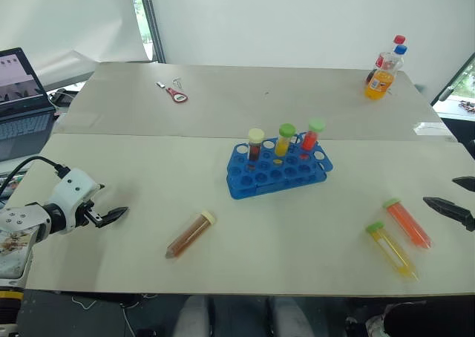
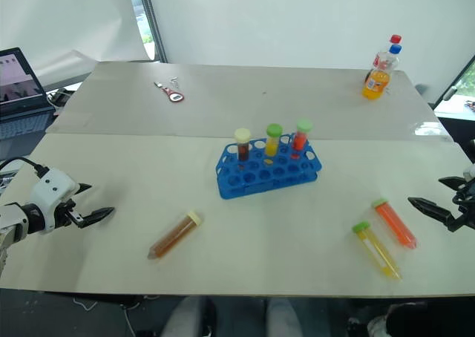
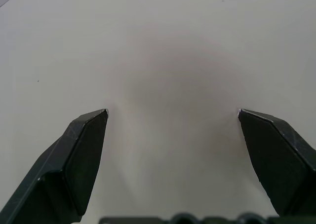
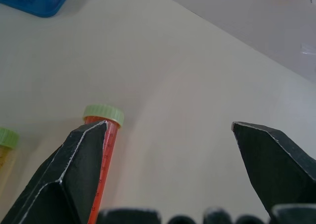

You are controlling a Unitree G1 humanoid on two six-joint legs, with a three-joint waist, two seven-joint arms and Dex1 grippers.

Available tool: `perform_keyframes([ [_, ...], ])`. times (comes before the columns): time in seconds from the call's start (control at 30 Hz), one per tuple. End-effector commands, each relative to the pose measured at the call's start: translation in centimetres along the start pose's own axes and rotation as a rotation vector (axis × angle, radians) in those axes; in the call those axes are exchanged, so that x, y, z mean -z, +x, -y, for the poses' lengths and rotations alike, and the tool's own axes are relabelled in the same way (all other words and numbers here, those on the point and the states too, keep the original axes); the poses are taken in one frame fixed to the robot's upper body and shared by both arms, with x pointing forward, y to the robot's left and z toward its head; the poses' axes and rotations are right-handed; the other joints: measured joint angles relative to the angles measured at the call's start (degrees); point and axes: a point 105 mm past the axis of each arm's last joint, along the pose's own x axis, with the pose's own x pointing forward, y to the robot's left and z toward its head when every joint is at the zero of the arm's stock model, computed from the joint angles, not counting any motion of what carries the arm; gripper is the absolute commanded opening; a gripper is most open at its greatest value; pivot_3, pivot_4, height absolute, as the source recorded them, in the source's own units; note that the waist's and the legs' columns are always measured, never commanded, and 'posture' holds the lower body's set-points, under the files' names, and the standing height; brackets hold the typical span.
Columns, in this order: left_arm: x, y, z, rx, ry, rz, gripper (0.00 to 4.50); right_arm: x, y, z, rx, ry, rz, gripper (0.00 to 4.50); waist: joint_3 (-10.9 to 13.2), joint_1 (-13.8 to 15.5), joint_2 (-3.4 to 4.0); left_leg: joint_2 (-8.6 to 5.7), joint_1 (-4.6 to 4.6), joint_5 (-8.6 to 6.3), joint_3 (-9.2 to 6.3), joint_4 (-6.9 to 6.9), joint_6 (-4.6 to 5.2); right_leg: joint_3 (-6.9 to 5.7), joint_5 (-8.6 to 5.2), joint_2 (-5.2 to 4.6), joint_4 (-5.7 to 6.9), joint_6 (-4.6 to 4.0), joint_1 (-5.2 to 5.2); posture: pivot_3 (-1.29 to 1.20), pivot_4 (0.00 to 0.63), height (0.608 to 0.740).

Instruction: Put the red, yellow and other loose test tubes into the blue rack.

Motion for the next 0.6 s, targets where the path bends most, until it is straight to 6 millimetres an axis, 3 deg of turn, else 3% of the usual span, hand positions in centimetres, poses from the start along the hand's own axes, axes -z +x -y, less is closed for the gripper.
perform_keyframes([
  [0.03,-1.7,-0.9,-1.3,-0.027,-0.007,0.079,4.48,-1.5,-0.6,0.8,0.025,-0.058,0.025,4.5,0.0,0.0,0.0,0.0,0.0,0.0,0.0,0.0,0.0,0.0,0.0,0.0,0.0,0.0,0.0,0.0,0.15,0.671],
  [0.47,-1.6,-0.9,-0.9,0.042,0.024,0.091,4.48,-2.2,-0.5,1.1,0.027,-0.075,0.024,4.5,0.0,0.0,0.0,0.0,0.0,0.0,0.0,0.0,0.0,0.0,0.0,0.0,0.0,0.0,0.0,0.0,0.15,0.671],
  [0.5,-1.8,-0.8,-0.7,0.05,0.038,0.097,4.48,-2.2,-0.5,1.1,0.022,-0.074,0.024,4.5,0.0,0.0,0.0,0.0,-0.01,0.0,0.01,0.0,0.01,-0.01,0.0,0.0,0.0,0.0,0.0,0.0,0.15,0.671],
  [0.6,-5.4,-0.1,2.0,0.181,0.123,0.203,4.48,-2.9,-0.2,0.8,0.008,-0.07,0.028,4.5,0.0,0.1,0.0,0.0,-0.01,0.0,0.0,0.0,0.01,-0.01,0.0,0.0,0.0,0.0,0.0,0.0,0.15,0.671],
])
